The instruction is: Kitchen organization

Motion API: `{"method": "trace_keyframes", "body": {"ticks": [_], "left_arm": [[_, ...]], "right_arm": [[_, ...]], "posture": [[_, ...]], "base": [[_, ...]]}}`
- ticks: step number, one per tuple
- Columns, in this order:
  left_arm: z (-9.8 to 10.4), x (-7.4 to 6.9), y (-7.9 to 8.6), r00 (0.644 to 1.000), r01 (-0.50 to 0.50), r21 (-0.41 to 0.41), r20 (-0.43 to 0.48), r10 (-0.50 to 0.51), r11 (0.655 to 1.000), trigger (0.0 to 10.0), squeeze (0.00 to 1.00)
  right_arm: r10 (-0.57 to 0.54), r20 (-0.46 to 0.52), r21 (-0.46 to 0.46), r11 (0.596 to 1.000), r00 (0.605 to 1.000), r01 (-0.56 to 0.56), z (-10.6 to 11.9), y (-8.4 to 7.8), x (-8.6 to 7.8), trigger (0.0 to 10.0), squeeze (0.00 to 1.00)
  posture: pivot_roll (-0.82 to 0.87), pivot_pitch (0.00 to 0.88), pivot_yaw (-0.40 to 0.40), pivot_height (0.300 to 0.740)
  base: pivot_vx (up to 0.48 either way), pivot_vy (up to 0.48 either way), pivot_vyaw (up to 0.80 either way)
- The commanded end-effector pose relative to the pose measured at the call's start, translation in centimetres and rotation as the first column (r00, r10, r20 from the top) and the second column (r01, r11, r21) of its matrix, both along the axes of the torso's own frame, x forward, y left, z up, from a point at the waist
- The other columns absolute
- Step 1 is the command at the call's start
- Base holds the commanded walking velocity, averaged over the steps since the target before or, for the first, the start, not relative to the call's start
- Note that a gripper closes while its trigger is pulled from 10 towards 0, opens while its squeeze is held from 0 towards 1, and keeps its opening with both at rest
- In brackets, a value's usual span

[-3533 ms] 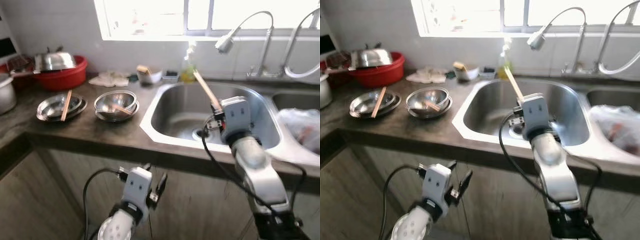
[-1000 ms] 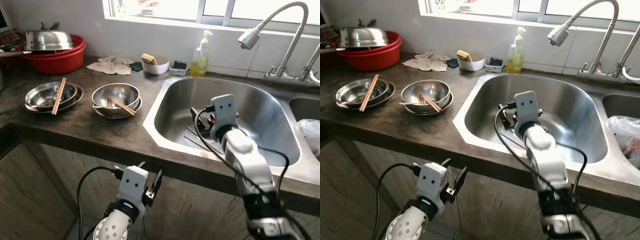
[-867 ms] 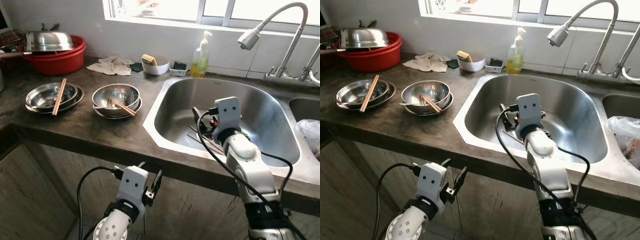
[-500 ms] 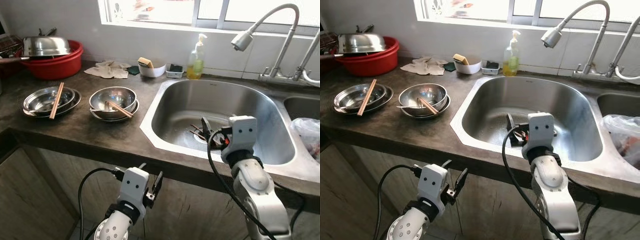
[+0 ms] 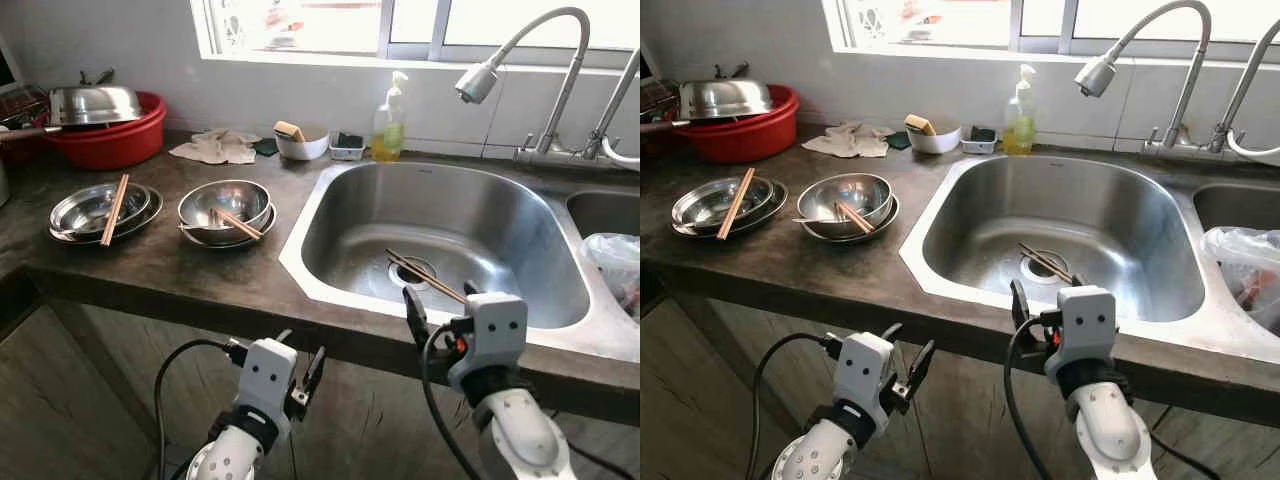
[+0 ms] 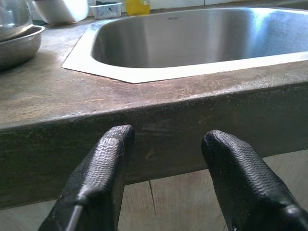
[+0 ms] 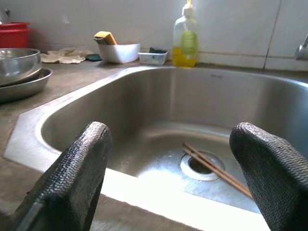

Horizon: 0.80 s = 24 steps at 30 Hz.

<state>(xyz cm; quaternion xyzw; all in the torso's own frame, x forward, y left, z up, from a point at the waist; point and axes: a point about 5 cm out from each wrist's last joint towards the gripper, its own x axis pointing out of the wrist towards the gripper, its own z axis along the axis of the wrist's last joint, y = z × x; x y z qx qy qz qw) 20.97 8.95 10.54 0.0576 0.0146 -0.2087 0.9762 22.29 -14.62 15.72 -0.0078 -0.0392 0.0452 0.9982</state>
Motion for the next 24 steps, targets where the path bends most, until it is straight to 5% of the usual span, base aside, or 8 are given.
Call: {"method": "trace_keyframes", "body": {"ticks": [1,13,24], "left_arm": [[0.5,-0.1,0.2,1.000,-0.004,0.000,0.026,0.004,1.000,10.0,0.00],[0.0,-0.1,0.5,1.000,-0.013,0.012,0.010,0.013,1.000,10.0,0.00],[-0.2,-0.2,0.4,1.000,-0.005,0.016,0.000,0.005,1.000,10.0,0.00]], "right_arm": [[0.005,0.031,0.007,1.000,1.000,-0.006,0.6,0.2,-0.1,10.0,0.00],[0.003,0.014,0.023,1.000,1.000,-0.003,0.0,0.8,0.3,10.0,0.00],[0.005,0.013,0.040,0.999,1.000,-0.005,-0.1,1.2,0.4,10.0,0.00]], "posture": [[0.02,0.000,-0.004,0.740],[0.03,0.000,-0.005,0.740],[0.03,0.000,-0.002,0.740]], "base": [[0.000,0.000,0.00],[0.000,0.000,0.00],[-0.266,0.000,0.00]]}}
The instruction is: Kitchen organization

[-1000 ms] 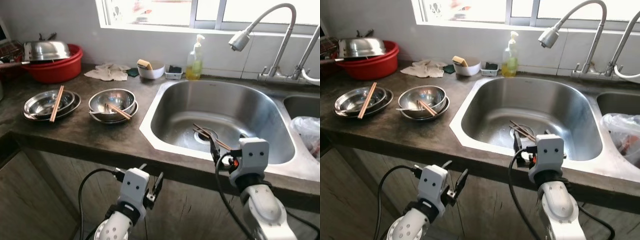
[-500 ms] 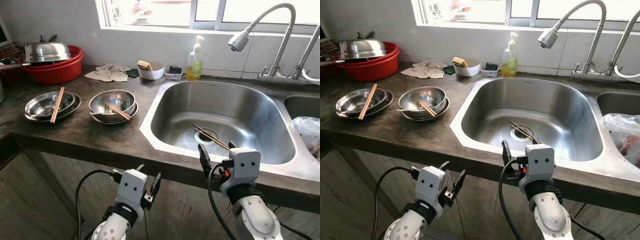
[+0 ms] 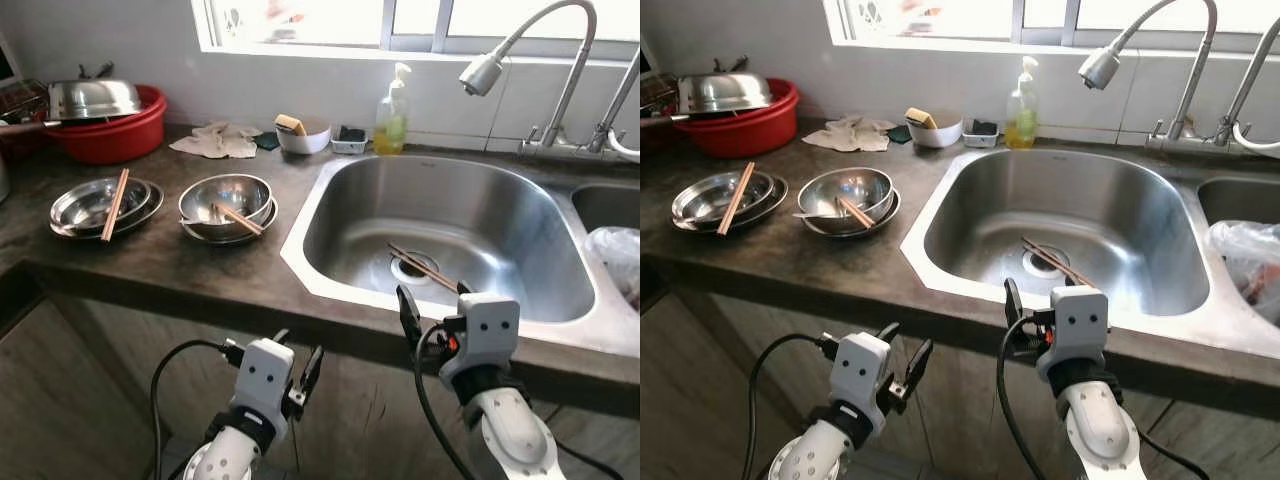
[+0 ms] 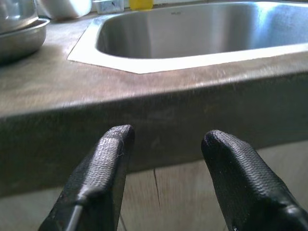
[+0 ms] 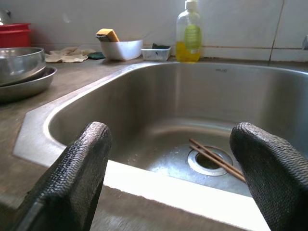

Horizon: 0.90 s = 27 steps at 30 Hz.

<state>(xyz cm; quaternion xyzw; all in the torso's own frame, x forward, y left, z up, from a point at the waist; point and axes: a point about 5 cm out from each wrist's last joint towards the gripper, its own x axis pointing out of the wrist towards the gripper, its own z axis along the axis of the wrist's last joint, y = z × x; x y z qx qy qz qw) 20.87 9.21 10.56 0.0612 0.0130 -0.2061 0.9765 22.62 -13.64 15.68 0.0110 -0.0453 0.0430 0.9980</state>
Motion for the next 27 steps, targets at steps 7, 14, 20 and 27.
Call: {"method": "trace_keyframes", "body": {"ticks": [7,14,20,27], "left_arm": [[-0.27,-0.19,0.09,1.000,0.007,0.012,-0.008,-0.007,1.000,10.0,0.00],[-0.22,-0.18,0.12,1.000,0.011,0.018,-0.009,-0.011,1.000,10.0,0.00],[-0.18,-0.19,0.13,1.000,0.008,0.020,-0.008,-0.008,1.000,10.0,0.00],[-0.13,-0.20,0.09,1.000,0.009,0.020,-0.009,-0.009,1.000,10.0,0.00]], "right_arm": [[0.010,-0.006,0.011,1.000,1.000,-0.010,-0.18,0.65,0.01,10.0,0.00],[0.016,-0.017,0.017,1.000,1.000,-0.016,-0.46,1.00,0.12,10.0,0.00],[0.020,-0.023,0.019,1.000,1.000,-0.019,-0.58,1.15,0.09,10.0,0.00],[0.018,-0.030,0.017,1.000,0.999,-0.018,-0.81,1.12,0.05,10.0,0.00]], "posture": [[0.03,0.000,-0.002,0.740],[0.03,0.000,0.000,0.740],[0.04,0.000,-0.003,0.740],[0.04,0.000,0.000,0.740]], "base": [[-0.272,0.000,0.00],[-0.281,0.000,0.00],[-0.294,0.000,0.00],[-0.295,0.000,0.00]]}}
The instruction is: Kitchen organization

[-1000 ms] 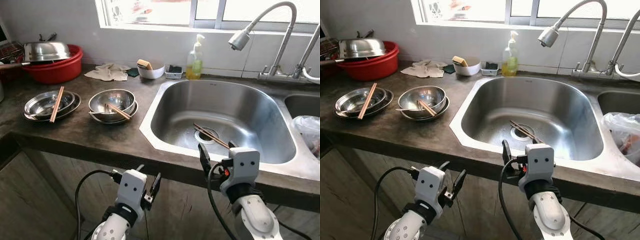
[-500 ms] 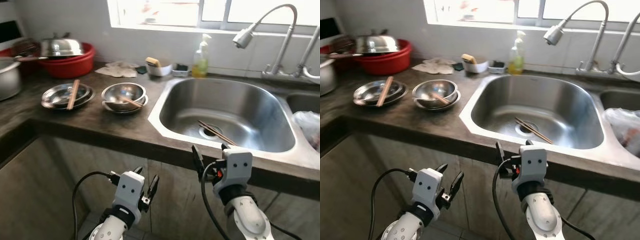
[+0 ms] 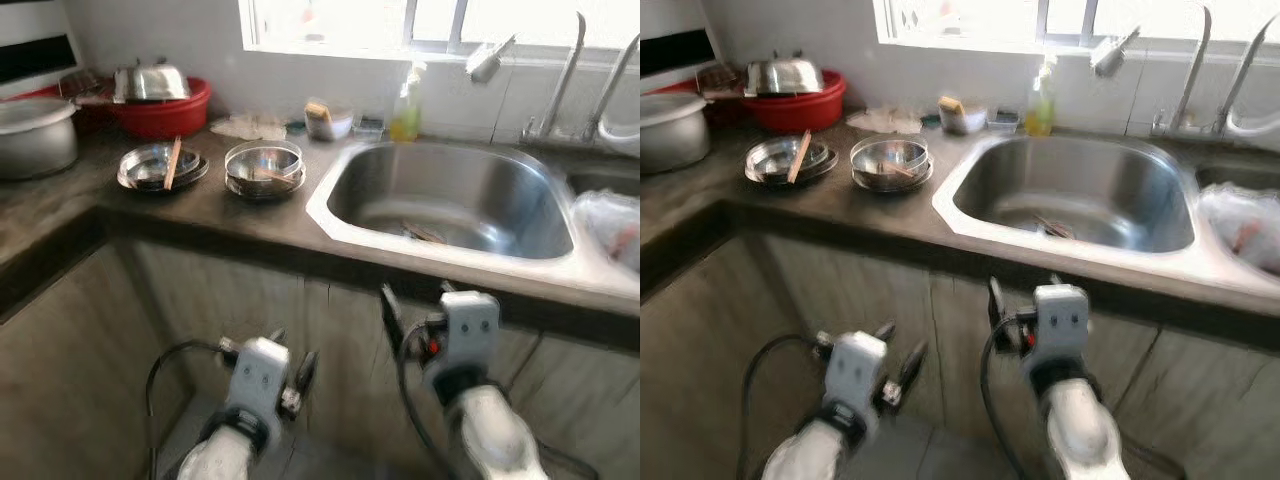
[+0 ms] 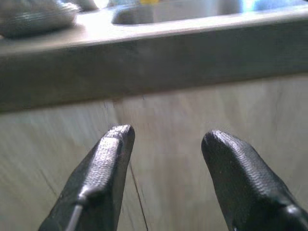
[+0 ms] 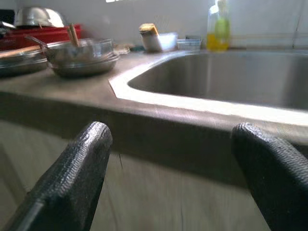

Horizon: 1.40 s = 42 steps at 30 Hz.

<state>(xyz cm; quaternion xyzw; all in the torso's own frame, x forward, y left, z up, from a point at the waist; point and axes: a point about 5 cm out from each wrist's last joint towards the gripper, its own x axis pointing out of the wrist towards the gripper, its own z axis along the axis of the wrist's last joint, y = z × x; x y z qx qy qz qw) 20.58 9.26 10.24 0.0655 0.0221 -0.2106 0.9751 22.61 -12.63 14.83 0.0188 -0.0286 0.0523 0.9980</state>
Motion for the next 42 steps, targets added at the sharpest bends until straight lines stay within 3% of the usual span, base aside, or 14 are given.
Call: {"method": "trace_keyframes", "body": {"ticks": [1,42], "left_arm": [[0.21,0.10,0.05,1.000,0.001,0.007,0.008,-0.001,1.000,10.0,0.00],[0.14,0.05,0.01,1.000,0.003,0.014,0.004,-0.003,1.000,10.0,0.00]], "right_arm": [[-0.002,0.003,0.004,1.000,1.000,0.002,0.03,0.12,0.05,10.0,0.00],[0.018,-0.033,-0.014,1.000,0.999,-0.019,-0.91,0.35,-0.11,10.0,0.00]], "posture": [[0.04,0.000,0.001,0.740],[0.03,0.000,-0.004,0.740]], "base": [[-0.292,0.000,0.00],[-0.292,0.000,0.00]]}}
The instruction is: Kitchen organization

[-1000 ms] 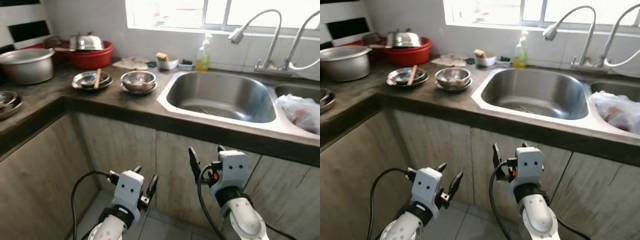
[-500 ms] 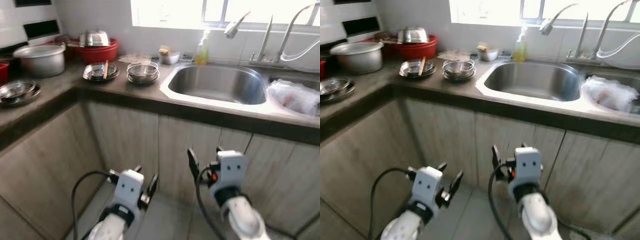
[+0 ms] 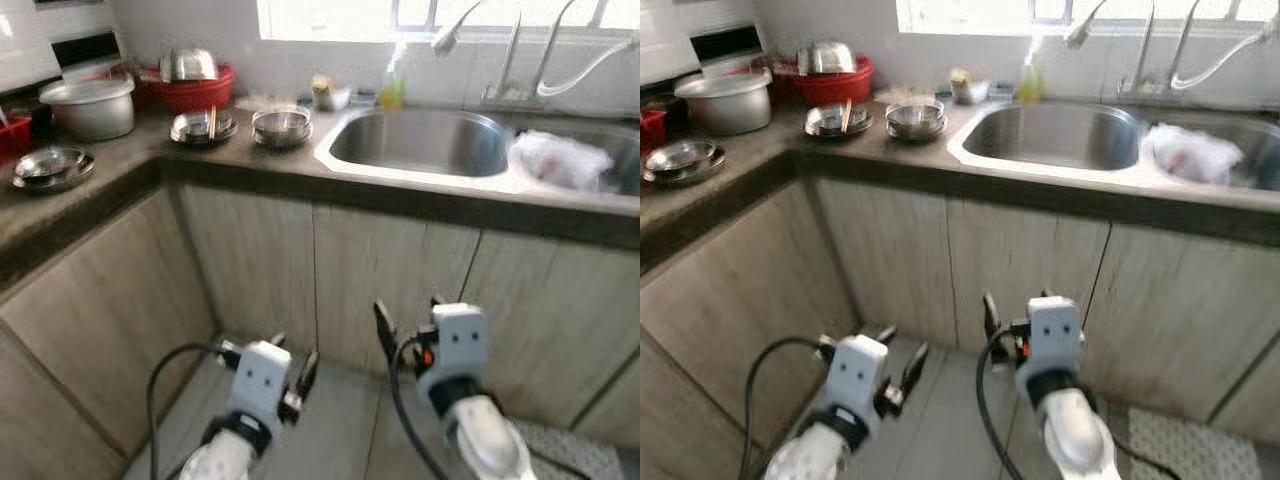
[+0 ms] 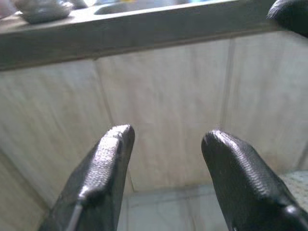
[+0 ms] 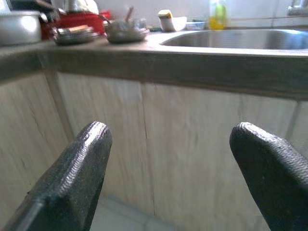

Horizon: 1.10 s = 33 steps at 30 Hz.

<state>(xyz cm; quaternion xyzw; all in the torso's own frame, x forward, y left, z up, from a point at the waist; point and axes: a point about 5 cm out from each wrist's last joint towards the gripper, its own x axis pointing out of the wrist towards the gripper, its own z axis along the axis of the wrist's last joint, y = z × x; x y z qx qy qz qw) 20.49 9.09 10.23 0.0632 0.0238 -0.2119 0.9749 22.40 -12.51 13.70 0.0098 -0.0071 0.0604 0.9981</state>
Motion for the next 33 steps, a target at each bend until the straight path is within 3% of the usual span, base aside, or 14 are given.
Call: {"method": "trace_keyframes", "body": {"ticks": [1,33], "left_arm": [[0.13,0.13,0.18,1.000,0.001,0.019,0.008,-0.001,1.000,10.0,0.00],[0.19,0.40,0.19,1.000,-0.017,0.030,0.019,0.016,0.999,10.0,0.00]], "right_arm": [[0.003,0.009,0.006,1.000,1.000,-0.003,0.21,0.23,0.08,10.0,0.00],[0.035,0.024,-0.034,0.999,0.999,-0.034,0.17,0.58,0.25,10.0,0.00]], "posture": [[0.03,0.000,-0.004,0.740],[0.03,0.000,-0.003,0.740]], "base": [[-0.277,0.000,0.00],[-0.026,0.000,0.03]]}}
